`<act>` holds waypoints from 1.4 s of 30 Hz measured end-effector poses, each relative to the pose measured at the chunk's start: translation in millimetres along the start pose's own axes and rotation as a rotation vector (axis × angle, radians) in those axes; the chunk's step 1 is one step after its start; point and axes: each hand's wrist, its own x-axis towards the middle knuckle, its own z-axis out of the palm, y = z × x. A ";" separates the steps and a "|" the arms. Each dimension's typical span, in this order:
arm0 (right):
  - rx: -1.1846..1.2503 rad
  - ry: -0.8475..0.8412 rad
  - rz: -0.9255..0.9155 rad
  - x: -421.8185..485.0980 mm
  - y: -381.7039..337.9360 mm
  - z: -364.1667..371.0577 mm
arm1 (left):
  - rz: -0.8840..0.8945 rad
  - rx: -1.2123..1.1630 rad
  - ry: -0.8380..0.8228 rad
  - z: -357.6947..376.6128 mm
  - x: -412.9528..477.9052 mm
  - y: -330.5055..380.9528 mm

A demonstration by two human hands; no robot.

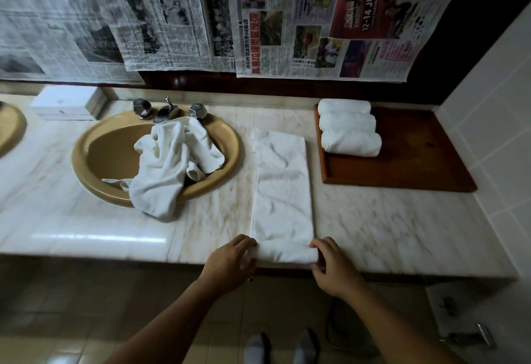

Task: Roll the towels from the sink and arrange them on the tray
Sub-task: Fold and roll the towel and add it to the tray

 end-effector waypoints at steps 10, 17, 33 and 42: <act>0.142 0.040 0.166 17.5 1.2 1.7 | -0.273 -0.414 -0.048 -2.0 14.0 -0.3; 0.106 0.031 0.261 24.9 -5.8 4.1 | -0.412 -0.346 -0.094 -5.9 29.1 4.2; 0.119 0.063 0.429 41.1 -17.6 -3.6 | -0.545 -0.280 0.013 2.7 40.2 23.9; 0.120 0.311 0.088 26.4 -16.7 11.7 | -0.017 -0.091 0.285 18.6 28.6 16.8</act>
